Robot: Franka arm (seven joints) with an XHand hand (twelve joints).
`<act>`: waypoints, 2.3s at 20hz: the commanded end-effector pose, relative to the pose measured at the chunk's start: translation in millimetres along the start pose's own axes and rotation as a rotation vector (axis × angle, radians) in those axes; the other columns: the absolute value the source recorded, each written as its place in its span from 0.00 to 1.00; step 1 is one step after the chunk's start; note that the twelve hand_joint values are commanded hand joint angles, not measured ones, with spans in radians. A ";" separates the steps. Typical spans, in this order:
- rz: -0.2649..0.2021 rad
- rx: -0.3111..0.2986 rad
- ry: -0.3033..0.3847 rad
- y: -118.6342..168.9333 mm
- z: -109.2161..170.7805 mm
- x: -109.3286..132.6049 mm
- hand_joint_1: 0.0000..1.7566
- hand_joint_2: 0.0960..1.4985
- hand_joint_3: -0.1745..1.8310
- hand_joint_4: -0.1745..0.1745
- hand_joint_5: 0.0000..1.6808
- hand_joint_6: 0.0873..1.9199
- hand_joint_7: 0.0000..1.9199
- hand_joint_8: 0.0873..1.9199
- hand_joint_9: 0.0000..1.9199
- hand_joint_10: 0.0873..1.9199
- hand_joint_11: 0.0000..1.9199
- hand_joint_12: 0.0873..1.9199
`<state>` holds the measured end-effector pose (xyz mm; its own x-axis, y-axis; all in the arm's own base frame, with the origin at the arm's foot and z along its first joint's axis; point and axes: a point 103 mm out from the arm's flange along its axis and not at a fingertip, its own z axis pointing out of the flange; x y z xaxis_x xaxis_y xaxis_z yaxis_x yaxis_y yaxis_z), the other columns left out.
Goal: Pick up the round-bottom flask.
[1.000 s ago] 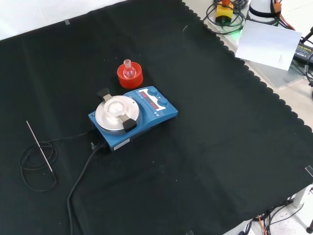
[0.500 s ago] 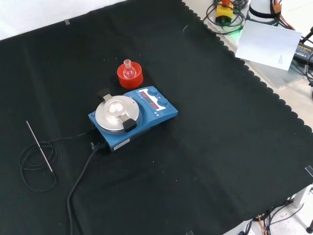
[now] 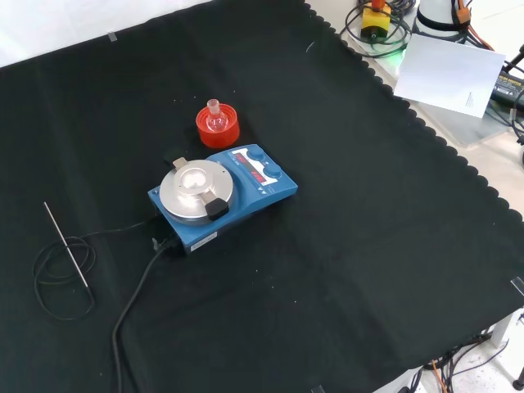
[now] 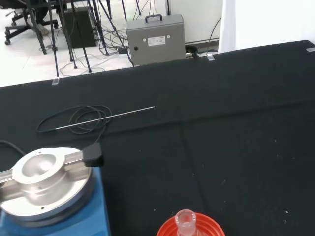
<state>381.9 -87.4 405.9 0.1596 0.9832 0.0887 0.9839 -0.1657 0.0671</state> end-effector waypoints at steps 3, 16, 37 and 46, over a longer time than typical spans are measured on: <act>0.029 0.086 0.068 40.3 103.4 -53.2 0.26 0.72 0.22 0.30 0.29 0.00 0.16 0.30 0.22 0.32 0.00 0.64; 0.014 0.184 0.115 48.6 196.9 -53.4 0.27 0.71 0.23 0.27 0.31 0.00 0.16 0.31 0.23 0.33 0.00 0.65; 0.015 0.254 0.180 43.9 267.5 -56.1 0.30 0.67 0.25 0.27 0.30 0.00 0.16 0.32 0.23 0.33 0.00 0.65; 0.003 0.230 0.208 45.8 289.7 -52.8 0.36 0.59 0.31 0.27 0.31 0.00 0.17 0.32 0.24 0.33 0.00 0.66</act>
<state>437.2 -127.6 128.3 0.1759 0.9460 0.2723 0.9751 -0.1295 -0.1801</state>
